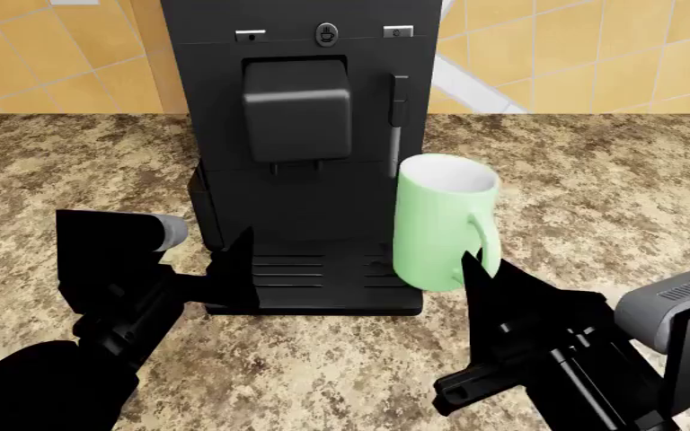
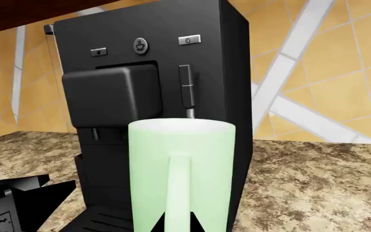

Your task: Pick the mug from under the coffee machine dispenser and place it on the counter.

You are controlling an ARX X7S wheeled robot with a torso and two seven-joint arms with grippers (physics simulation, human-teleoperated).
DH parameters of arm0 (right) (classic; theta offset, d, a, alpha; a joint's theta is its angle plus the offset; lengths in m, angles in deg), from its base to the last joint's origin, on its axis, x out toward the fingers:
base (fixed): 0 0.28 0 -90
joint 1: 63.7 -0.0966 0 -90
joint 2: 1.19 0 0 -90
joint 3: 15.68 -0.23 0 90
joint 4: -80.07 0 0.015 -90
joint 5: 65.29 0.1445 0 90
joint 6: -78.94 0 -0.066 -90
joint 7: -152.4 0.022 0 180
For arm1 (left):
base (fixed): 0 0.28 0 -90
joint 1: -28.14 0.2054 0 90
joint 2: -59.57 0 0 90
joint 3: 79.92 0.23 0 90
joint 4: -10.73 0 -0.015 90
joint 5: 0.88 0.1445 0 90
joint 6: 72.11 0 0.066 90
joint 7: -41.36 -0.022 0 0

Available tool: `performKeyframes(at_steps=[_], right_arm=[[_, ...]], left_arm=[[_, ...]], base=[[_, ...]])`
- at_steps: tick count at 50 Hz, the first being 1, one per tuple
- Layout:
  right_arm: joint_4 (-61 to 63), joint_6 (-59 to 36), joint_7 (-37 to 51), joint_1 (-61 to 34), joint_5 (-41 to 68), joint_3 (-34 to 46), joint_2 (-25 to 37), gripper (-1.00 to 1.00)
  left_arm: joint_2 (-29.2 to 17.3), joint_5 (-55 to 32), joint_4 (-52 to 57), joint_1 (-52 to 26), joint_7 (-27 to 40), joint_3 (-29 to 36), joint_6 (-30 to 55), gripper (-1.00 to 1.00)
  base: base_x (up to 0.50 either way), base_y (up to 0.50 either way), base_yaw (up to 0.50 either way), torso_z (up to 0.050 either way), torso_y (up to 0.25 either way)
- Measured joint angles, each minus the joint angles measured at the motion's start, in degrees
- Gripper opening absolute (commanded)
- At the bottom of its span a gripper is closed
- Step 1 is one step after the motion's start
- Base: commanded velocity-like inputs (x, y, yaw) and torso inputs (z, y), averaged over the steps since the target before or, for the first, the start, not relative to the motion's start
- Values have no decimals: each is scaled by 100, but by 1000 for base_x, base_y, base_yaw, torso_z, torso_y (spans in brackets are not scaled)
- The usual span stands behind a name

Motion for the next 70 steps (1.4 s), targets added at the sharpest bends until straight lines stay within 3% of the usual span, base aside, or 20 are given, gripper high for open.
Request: performKeyframes(at_steps=[27,70], right_arm=[[-133,528,353,71,-221,-37,506,-100],[-1199,592,49,-439,-1740,836,361,-100]], left_arm=[[-65,31,-75,38,-6,43,-148,100],[-150,97,-256,69,24,105,-349,100]], base=[[0,0,0,0,0],[0,0,0,0,0]])
